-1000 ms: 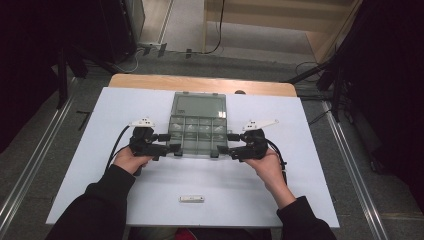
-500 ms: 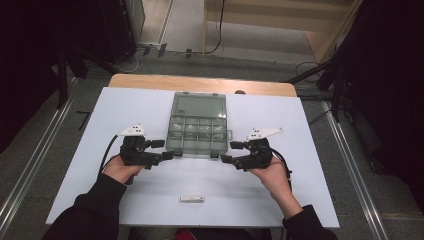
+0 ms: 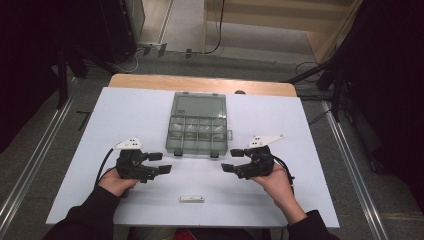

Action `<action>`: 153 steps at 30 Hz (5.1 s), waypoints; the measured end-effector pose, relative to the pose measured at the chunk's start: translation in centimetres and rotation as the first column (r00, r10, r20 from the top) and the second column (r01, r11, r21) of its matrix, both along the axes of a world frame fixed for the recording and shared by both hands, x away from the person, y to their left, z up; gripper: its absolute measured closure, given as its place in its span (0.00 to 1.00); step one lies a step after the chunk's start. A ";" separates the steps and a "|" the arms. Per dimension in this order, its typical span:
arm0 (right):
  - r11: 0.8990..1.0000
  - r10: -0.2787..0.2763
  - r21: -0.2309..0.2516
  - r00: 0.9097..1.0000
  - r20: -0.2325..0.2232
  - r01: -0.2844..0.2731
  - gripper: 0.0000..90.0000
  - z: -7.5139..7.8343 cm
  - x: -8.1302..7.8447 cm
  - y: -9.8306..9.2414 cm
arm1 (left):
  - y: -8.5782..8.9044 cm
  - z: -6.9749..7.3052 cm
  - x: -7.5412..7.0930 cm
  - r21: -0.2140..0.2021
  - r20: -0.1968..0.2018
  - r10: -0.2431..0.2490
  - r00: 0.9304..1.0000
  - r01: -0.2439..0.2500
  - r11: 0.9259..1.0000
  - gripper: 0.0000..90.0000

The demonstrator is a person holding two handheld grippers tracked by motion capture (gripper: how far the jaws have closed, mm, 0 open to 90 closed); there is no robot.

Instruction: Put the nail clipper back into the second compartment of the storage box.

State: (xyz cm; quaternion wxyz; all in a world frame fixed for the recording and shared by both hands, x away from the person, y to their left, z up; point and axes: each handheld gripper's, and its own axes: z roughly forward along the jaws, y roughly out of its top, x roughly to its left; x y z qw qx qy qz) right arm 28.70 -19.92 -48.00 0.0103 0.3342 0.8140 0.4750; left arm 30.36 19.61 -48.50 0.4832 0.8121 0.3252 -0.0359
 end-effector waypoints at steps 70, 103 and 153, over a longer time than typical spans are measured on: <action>0.858 0.435 -0.266 0.897 -0.081 -0.440 0.45 -2.7 -2.5 11.4 | 2.7 -0.5 -3.5 0.077 0.037 0.047 0.998 -0.049 0.996 0.32; 0.826 0.470 -0.342 0.883 -0.021 -0.448 0.87 -2.6 -3.9 11.9 | 2.9 -0.5 -3.1 0.066 0.032 0.064 0.997 -0.066 0.996 0.32; 0.950 0.216 -0.209 0.971 -0.104 -0.233 0.87 0.8 0.1 8.9 | 2.3 -0.6 -2.9 0.088 0.050 0.051 0.997 -0.056 0.995 0.32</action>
